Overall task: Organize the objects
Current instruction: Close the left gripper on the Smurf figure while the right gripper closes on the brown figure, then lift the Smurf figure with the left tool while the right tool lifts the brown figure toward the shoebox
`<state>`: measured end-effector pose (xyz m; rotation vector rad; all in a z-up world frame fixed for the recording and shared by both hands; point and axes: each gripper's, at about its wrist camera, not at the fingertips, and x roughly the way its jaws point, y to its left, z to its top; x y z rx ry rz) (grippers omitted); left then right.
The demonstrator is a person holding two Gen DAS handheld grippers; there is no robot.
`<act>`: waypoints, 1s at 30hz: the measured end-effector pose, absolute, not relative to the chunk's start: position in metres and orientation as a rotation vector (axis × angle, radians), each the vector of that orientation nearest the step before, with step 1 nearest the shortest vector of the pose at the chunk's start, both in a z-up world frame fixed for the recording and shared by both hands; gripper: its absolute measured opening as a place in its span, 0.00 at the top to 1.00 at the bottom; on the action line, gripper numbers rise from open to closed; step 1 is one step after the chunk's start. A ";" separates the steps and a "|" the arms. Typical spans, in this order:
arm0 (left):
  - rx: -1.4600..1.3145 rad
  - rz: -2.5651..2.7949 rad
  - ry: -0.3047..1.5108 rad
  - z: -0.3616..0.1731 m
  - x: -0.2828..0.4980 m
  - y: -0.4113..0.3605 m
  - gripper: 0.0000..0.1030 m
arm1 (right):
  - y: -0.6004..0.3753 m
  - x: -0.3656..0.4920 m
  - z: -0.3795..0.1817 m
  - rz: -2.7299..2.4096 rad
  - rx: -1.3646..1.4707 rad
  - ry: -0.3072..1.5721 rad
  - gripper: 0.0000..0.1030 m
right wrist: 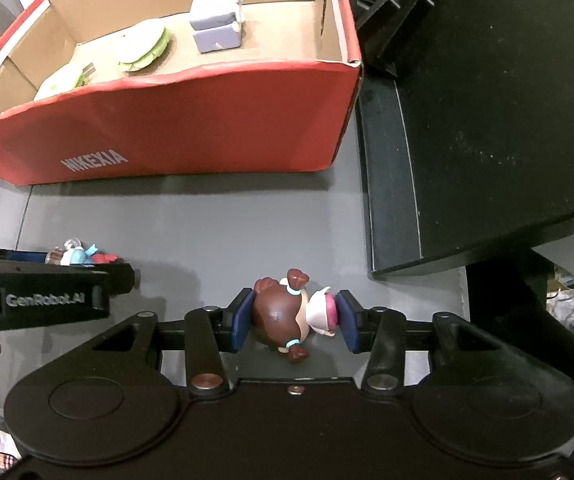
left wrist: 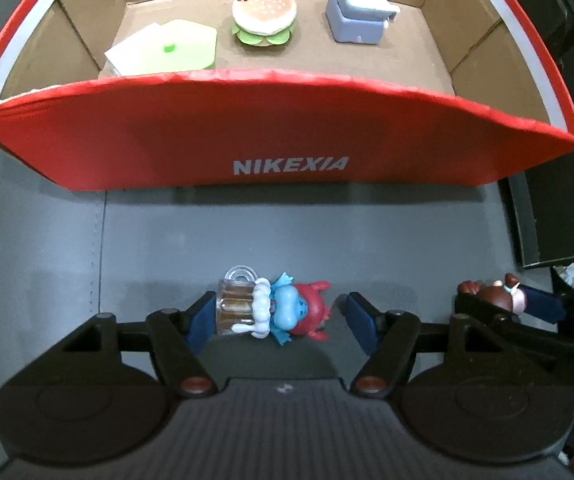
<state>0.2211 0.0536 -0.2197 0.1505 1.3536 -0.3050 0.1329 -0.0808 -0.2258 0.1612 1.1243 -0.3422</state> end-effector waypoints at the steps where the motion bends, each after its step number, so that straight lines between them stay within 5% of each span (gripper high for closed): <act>1: 0.161 -0.304 1.350 -0.220 0.221 0.053 0.34 | -0.078 0.134 -0.227 -0.341 0.153 1.126 0.56; 7: 0.186 -0.300 1.329 -0.219 0.220 0.054 0.43 | -0.071 0.137 -0.230 -0.343 0.123 1.129 0.55; 30: 0.120 -0.299 1.251 -0.164 0.219 0.096 0.44 | -0.059 0.129 -0.190 -0.289 0.214 1.014 0.58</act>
